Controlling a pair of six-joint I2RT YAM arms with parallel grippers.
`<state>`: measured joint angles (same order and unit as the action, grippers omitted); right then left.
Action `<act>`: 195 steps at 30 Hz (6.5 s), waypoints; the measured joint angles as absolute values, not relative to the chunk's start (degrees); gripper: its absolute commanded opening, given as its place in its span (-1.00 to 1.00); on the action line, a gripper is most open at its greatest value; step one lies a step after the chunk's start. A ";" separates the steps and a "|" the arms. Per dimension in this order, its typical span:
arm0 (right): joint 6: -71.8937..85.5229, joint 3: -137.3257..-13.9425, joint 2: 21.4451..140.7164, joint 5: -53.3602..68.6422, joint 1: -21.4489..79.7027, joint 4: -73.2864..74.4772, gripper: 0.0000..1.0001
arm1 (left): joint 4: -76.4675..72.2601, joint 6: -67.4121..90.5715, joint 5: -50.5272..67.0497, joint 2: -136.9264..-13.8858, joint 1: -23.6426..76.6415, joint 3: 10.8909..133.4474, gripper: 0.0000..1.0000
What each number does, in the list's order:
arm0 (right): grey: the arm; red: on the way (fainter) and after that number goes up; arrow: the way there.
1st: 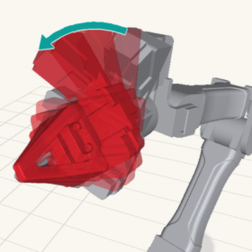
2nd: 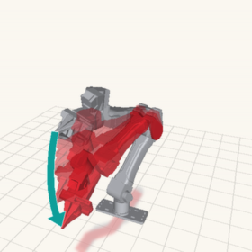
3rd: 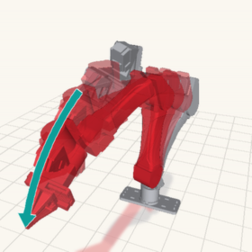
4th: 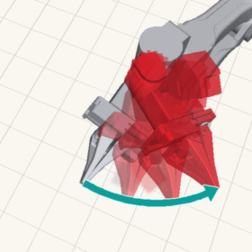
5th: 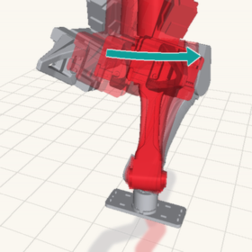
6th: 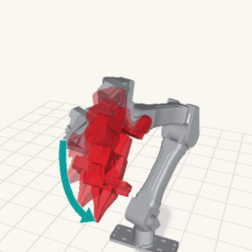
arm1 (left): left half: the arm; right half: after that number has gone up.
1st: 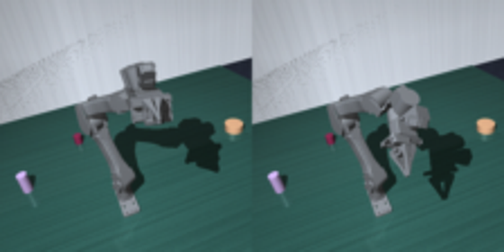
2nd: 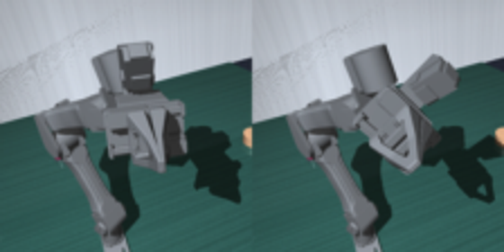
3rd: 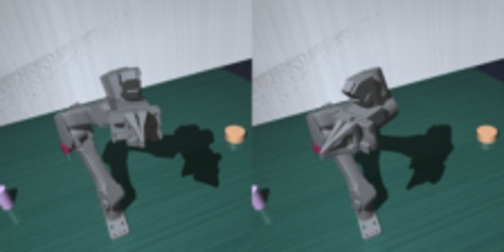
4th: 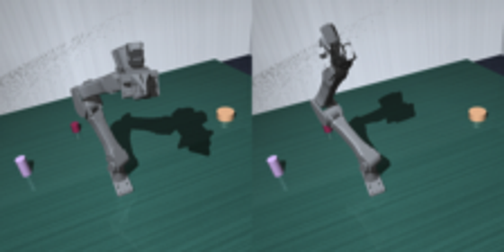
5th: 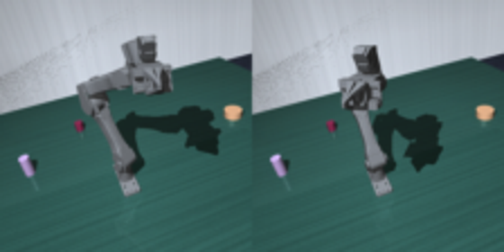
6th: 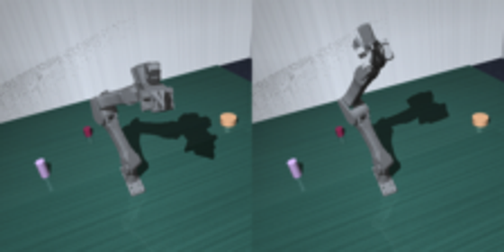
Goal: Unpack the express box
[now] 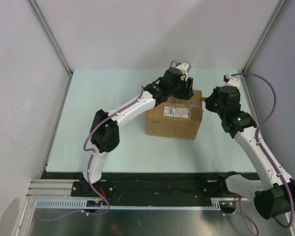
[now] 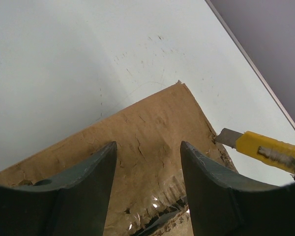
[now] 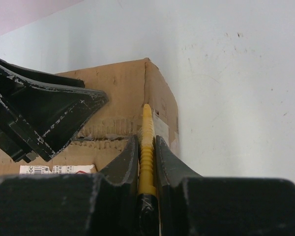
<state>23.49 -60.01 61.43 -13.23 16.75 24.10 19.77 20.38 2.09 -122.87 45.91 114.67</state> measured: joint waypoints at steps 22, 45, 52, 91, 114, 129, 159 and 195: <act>22.33 -60.51 58.46 -8.27 16.51 30.85 -1.00 | 20.95 22.57 1.13 -122.80 46.00 114.65 0.12; 21.04 -57.28 50.98 -4.32 16.05 34.68 -1.00 | 20.99 24.01 0.69 -122.74 46.00 114.43 0.11; 22.06 -57.19 47.51 -4.29 16.05 37.78 -1.00 | 20.88 23.81 0.93 -122.67 46.06 114.45 0.30; 22.79 -57.17 54.43 -6.79 15.94 29.76 -1.00 | 27.51 12.16 13.65 -106.02 50.35 96.29 -0.21; 20.40 -57.12 46.78 -2.52 14.48 34.24 -1.00 | 22.96 16.36 11.05 -104.55 50.39 92.18 -0.24; 11.77 -57.82 56.80 3.33 14.94 26.26 -1.00 | 21.85 17.04 10.70 -103.72 50.63 91.29 -0.07; 5.82 -58.63 49.60 -9.04 14.33 31.62 -1.00 | 24.05 16.91 9.65 -103.18 50.68 92.25 0.11; 41.98 -53.41 85.62 25.93 -14.50 9.37 -0.14 | 32.75 17.10 -2.31 -88.82 43.11 87.72 0.65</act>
<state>41.98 -53.41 85.62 25.93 -14.50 9.37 32.75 17.10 -2.31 -88.82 43.11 87.72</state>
